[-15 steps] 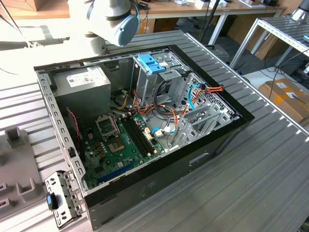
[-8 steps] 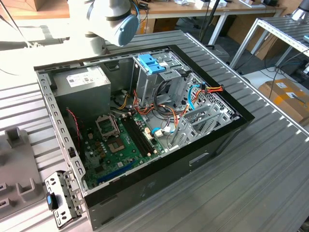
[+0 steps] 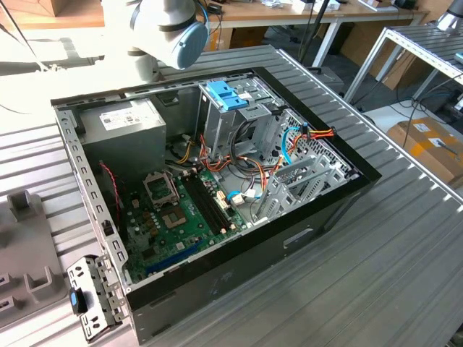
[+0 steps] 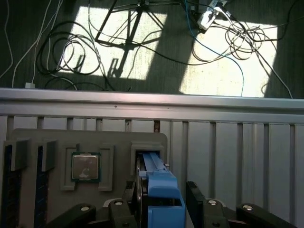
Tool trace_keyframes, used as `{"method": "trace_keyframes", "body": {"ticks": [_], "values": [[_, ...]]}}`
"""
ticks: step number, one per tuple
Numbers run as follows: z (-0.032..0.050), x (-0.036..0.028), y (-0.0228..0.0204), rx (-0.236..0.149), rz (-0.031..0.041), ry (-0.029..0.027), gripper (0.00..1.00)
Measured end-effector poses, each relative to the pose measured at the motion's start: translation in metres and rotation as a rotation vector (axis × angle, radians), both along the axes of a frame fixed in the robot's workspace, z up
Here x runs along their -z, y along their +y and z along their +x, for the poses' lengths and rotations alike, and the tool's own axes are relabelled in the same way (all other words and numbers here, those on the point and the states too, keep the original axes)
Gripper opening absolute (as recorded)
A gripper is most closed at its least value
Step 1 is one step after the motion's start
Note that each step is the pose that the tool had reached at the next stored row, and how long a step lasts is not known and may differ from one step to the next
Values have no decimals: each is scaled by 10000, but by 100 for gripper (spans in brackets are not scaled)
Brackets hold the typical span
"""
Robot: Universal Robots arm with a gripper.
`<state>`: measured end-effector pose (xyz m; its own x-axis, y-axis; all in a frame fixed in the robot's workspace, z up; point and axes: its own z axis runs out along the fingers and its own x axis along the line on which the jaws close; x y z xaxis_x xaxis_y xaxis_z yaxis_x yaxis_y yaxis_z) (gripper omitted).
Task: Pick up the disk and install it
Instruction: 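Pick up the disk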
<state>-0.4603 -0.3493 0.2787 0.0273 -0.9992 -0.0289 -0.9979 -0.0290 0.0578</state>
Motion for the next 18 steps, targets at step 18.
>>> {"method": "trace_keyframes", "body": {"ticks": [18], "values": [[4,2,3,-10,-1,-3,53]]}}
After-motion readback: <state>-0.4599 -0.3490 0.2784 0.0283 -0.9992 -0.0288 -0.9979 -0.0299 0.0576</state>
